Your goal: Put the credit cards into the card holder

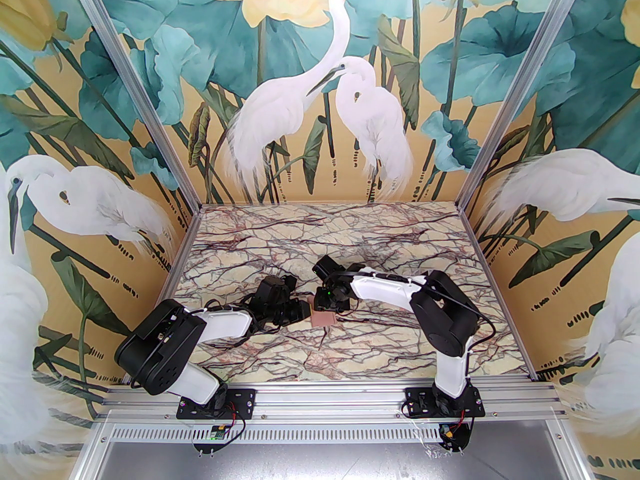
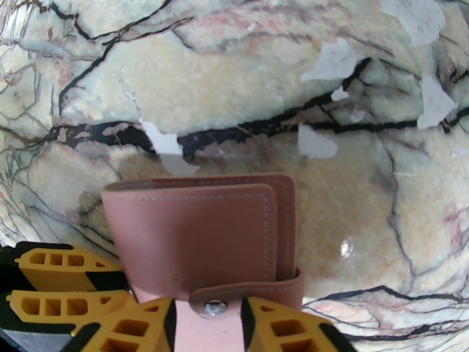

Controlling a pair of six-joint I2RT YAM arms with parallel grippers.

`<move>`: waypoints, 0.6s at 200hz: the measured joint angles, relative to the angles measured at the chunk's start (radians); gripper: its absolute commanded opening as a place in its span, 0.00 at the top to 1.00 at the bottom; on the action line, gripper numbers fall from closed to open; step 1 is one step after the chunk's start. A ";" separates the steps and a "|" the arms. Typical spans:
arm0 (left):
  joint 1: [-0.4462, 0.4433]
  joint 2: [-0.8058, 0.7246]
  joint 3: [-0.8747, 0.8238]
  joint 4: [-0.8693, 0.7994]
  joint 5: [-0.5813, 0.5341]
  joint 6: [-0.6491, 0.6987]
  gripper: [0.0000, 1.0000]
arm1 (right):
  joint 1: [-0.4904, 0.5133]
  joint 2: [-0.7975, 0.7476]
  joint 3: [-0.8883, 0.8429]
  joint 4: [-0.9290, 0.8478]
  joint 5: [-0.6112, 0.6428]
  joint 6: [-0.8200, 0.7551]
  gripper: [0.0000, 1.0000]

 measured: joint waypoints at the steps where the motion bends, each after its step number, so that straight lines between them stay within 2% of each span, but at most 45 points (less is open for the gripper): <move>1: 0.000 0.000 0.000 0.000 0.000 0.000 0.75 | 0.000 0.000 0.001 -0.001 0.000 0.000 0.60; 120: 0.000 0.000 -0.002 0.000 0.000 0.000 0.76 | 0.038 0.087 0.146 -0.175 0.086 -0.071 0.63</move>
